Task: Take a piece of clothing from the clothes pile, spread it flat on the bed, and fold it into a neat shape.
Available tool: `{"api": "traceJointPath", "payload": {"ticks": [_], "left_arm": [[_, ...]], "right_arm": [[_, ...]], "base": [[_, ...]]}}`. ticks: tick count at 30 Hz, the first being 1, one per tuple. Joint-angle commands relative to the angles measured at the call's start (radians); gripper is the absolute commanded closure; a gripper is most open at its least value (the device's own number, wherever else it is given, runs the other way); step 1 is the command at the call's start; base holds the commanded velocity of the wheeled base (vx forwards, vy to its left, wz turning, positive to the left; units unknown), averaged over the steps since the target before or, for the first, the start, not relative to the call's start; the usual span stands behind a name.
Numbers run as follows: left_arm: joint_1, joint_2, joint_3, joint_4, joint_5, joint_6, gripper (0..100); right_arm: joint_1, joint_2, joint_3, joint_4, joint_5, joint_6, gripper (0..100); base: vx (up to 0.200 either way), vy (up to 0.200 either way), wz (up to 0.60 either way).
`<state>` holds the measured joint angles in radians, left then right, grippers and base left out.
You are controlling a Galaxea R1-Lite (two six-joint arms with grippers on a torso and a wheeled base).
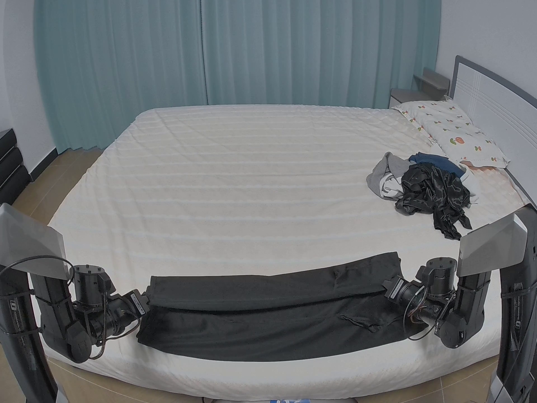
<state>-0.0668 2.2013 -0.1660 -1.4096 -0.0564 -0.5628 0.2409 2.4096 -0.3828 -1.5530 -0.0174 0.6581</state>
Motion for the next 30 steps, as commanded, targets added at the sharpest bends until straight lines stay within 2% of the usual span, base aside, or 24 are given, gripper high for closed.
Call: {"api": "traceJointPath", "payload": {"ticks": [1, 5, 14, 15, 16, 17, 25, 30], "left_arm": [[-0.002, 0.041, 0.028, 0.0, 0.0, 0.024, 100], [-0.004, 0.051, 0.045, 0.0, 0.0, 0.066, 100], [-0.008, 0.063, 0.052, -0.002, 0.001, 0.072, 100], [-0.007, 0.06, 0.052, -0.002, 0.001, 0.073, 100], [-0.007, 0.058, 0.052, 0.0, 0.001, 0.073, 100], [-0.008, 0.054, 0.056, -0.002, 0.001, 0.073, 0], [0.004, 0.038, 0.042, -0.002, 0.026, 0.083, 0], [0.032, 0.002, -0.007, -0.002, 0.026, 0.035, 0]], "right_arm": [[0.005, 0.025, 0.012, -0.009, -0.001, -0.014, 100], [0.005, 0.034, 0.01, -0.009, -0.001, -0.018, 100], [0.005, 0.042, 0.012, -0.009, -0.001, -0.02, 100], [0.005, 0.042, 0.012, -0.009, -0.001, -0.02, 0], [0.005, 0.042, 0.012, -0.007, -0.001, -0.02, 0], [0.006, 0.042, 0.012, -0.009, -0.001, -0.02, 0], [-0.006, -0.066, 0.036, -0.004, -0.004, -0.02, 0], [-0.046, -0.158, 0.035, 0.017, -0.001, -0.021, 0]], "base": [[0.0, 0.0, 0.0], [0.0, 0.0, 0.0], [0.0, 0.0, 0.0], [0.0, 0.0, 0.0], [0.0, 0.0, 0.0], [0.0, 0.0, 0.0], [0.0, 0.0, 0.0], [0.0, 0.0, 0.0]]}}
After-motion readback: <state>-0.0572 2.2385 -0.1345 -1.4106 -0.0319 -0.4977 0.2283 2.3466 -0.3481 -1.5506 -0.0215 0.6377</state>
